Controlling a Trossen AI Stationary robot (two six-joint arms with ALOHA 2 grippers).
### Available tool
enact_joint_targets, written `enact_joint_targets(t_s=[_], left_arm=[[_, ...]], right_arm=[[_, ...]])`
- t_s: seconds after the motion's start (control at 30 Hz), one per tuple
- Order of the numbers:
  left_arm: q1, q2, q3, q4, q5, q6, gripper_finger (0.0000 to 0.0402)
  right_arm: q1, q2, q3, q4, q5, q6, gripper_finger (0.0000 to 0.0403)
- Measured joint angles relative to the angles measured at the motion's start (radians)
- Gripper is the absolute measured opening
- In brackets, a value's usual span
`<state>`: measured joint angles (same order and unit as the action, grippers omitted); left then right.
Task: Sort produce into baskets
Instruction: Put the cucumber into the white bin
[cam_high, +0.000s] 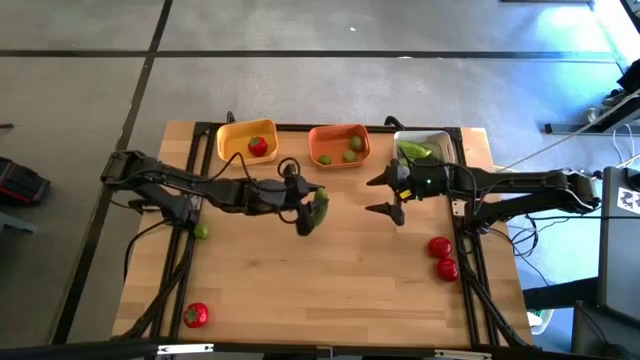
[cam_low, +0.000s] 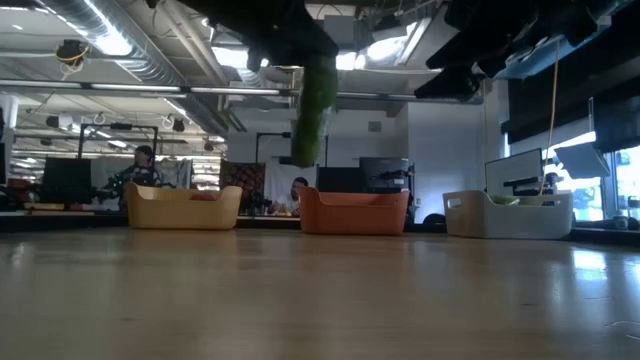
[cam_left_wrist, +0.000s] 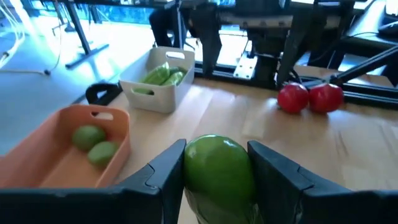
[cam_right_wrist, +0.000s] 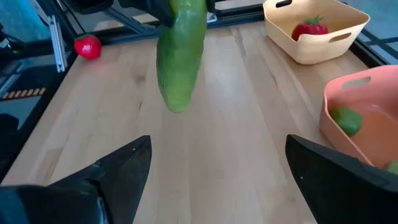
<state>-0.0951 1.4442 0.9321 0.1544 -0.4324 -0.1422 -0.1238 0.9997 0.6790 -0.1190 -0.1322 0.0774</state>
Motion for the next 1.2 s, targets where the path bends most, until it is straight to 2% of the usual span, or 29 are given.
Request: enact_joint_targets(t_s=[0.23, 0.6, 0.87, 1.07, 1.2], left_arm=[[0.022, 0.041, 0.000, 0.092, 0.000, 0.043, 0.0155], [0.026, 0.106, 0.000, 0.178, 0.042, 0.088, 0.0155], [0.026, 0.128, 0.000, 0.212, 0.066, 0.115, 0.0155], [0.023, 0.128, 0.000, 0.320, 0.067, 0.123, 0.0155], [0.023, 0.128, 0.000, 0.350, 0.070, 0.125, 0.0155]], right_arm=[[0.000, 0.000, -0.099, 0.180, -0.020, 0.048, 0.0358], [0.000, 0.016, -0.155, 0.296, -0.054, 0.076, 0.0358], [0.035, 0.158, -0.154, 0.479, -0.086, 0.112, 0.0358], [0.068, 0.300, -0.154, 0.648, -0.035, 0.109, 0.0358], [0.079, 0.378, -0.147, 0.785, -0.040, 0.133, 0.0358]])
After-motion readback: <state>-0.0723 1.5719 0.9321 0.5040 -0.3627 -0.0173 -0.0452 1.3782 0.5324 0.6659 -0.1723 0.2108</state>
